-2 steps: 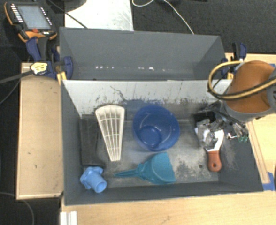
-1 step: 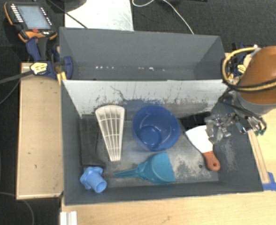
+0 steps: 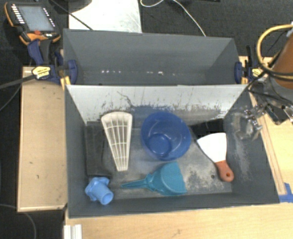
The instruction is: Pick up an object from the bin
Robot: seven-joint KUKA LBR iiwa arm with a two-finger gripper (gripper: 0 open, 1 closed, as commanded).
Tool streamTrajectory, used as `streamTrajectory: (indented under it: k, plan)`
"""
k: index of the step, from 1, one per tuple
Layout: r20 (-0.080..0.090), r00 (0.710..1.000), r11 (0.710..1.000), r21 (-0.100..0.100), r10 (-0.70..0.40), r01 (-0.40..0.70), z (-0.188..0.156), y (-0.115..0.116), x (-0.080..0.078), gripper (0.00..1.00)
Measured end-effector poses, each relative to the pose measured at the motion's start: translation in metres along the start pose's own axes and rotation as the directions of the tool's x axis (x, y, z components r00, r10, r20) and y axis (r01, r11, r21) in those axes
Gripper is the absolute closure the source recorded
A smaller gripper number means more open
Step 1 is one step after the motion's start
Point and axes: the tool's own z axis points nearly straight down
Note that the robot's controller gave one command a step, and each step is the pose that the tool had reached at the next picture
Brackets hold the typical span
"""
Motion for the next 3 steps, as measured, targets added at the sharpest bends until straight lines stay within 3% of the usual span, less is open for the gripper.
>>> streamTrajectory:
  k: [1,2,3]
  plan:
    - [-0.011,0.996,0.996,-0.01,-0.09,0.09,0.084,0.0,0.043,1.0]
    - [0.003,1.0,1.0,-0.001,0.01,-0.01,0.073,0.027,0.036,1.0]
    - [-0.005,0.957,0.956,-0.009,-0.292,0.292,0.13,0.045,0.048,1.0]
